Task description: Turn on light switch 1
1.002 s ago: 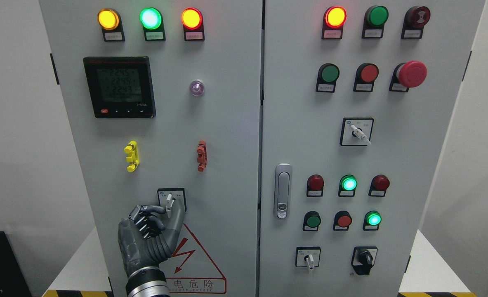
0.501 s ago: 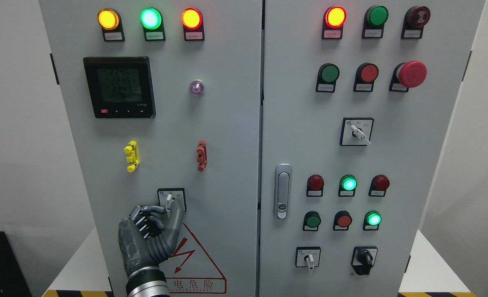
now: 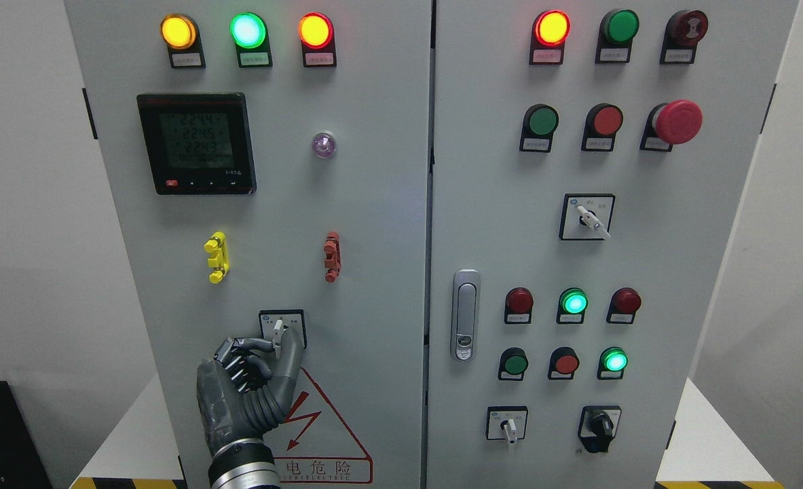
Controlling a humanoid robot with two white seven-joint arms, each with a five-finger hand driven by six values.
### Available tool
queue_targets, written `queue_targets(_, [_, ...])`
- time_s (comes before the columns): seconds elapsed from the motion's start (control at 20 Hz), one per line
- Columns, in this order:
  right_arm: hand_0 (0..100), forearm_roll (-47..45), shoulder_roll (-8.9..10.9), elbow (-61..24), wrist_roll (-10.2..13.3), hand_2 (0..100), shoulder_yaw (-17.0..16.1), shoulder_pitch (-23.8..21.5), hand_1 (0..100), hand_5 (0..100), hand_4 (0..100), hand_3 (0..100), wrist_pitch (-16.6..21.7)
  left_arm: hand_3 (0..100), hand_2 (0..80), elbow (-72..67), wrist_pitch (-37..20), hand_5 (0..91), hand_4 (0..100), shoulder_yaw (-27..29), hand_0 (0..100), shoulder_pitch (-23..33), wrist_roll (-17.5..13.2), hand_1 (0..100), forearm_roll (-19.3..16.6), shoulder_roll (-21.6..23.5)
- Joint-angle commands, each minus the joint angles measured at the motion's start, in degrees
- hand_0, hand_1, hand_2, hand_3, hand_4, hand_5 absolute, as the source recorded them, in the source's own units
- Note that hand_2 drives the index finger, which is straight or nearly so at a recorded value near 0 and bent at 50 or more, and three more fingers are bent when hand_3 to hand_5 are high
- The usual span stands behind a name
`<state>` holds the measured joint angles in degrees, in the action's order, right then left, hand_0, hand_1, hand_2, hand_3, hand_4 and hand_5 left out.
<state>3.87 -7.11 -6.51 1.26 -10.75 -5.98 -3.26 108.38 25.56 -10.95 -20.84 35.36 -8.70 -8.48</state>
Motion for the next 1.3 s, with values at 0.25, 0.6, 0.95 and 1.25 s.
queue_targets(0.25, [0,0.0,-0.01,0.0,0.0,0,0.0,0.0,0,0,0,0,0.0,98,63.8,0.0,-0.1,86.4,97,-0.1,31,0.2,0.0,68,0.0,0.0])
queue_targets(0.6, [0,0.0,-0.01,0.0,0.0,0,-0.1,0.0,0,0,0,0,0.0,98,64.2,0.0,-0.1,86.5,98,0.0,35,0.2,0.0,67,0.0,0.0])
queue_targets(0.95, [0,0.0,0.07,0.0,0.0,0,-0.1,0.0,0,0,0,0,0.0,98,64.2,0.0,-0.1,86.5,98,-0.1,38,0.2,0.0,67,0.0,0.0])
queue_targets(1.25, [0,0.0,-0.01,0.0,0.0,0,-0.1,0.0,0,0,0,0,0.0,99,64.6,0.0,-0.1,86.5,98,-0.1,40,0.3,0.0,65,0.0,0.0])
